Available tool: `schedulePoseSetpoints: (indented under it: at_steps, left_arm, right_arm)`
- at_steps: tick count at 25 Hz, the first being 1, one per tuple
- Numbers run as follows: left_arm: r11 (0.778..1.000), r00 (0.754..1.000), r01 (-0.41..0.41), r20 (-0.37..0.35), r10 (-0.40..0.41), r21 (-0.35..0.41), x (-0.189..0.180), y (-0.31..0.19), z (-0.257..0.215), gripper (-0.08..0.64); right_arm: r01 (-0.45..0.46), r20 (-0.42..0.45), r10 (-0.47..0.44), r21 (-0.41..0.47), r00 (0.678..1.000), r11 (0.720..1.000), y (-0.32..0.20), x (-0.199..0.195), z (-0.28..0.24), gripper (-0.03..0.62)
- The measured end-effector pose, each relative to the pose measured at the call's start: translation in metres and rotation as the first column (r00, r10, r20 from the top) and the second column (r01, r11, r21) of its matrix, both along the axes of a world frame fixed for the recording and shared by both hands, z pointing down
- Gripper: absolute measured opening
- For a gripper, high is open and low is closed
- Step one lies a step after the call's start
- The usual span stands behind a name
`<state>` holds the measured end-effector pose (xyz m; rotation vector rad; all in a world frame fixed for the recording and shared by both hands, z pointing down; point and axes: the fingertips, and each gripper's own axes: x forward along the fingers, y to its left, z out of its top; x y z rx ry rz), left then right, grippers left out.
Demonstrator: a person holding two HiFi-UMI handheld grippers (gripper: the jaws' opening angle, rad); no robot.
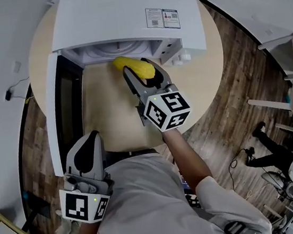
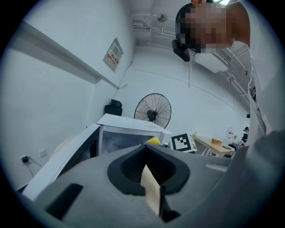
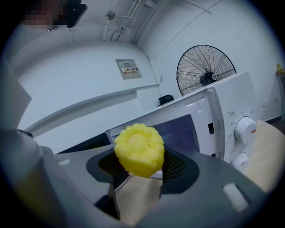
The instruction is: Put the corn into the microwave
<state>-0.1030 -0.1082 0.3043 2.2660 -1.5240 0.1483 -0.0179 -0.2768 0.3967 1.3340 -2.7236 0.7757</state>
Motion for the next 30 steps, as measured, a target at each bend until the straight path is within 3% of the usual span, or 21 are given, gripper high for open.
schedulePoseSetpoints:
  at_steps: [30]
  left_arm:
    - [0.998,1.000,-0.006,-0.025,0.005,-0.063,-0.024,-0.019,0.018,-0.009]
  right_arm:
    - [-0.049,-0.095,0.050,0.013,0.994,0.999,-0.064,-0.030,0.048,0.259]
